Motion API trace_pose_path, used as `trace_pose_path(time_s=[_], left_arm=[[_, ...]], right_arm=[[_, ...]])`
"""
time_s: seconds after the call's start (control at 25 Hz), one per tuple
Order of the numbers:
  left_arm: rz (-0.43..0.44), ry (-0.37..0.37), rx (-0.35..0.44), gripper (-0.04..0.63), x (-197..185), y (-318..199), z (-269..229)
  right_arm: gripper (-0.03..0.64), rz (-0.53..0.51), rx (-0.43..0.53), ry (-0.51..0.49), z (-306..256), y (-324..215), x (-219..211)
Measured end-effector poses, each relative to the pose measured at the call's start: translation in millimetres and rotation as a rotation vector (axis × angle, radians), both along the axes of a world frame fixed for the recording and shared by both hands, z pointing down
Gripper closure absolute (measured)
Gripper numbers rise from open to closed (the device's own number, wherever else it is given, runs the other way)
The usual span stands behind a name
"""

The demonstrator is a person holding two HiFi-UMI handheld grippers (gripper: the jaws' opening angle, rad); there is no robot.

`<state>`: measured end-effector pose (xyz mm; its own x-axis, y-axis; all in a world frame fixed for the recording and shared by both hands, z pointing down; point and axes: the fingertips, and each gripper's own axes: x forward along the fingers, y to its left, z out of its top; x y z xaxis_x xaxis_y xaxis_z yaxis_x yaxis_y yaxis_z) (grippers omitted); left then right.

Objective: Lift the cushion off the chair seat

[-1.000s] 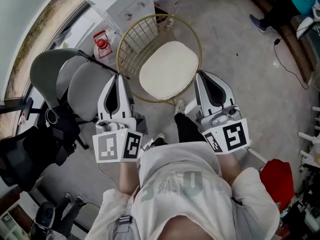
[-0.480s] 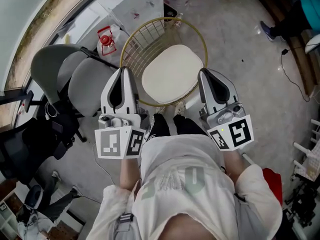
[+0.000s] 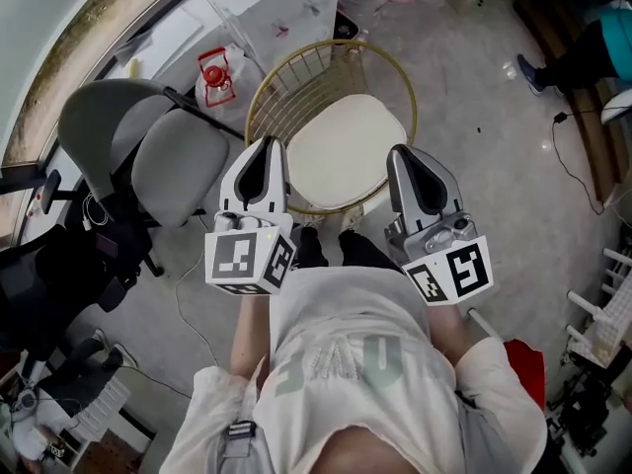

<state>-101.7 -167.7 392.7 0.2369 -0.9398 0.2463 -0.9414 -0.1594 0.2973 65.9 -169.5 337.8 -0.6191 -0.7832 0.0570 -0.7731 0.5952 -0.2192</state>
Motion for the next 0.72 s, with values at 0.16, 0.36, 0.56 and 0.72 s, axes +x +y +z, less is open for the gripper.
trace_pose_path(time_s=[0.16,0.36,0.56,0.72], left_arm=[[0.019,0.114,-0.134,0.471,6,-3,67],[-0.033,0.155,-0.276,0.381,-3,-1,169],[-0.208,0.279,-0.436,0.345,-17,12,268],[-0.300,0.293,-0.514,0.345,-19,10,332]], right_arm=[[0.600,0.009,-0.092,-0.008,33,-7,-6],[0.600,-0.061,-0.207,0.052,106,-3,-30],[0.600,-0.175,-0.306,0.117,162,22,-42],[0.600,-0.237,-0.364,0.135,200,37,-52]])
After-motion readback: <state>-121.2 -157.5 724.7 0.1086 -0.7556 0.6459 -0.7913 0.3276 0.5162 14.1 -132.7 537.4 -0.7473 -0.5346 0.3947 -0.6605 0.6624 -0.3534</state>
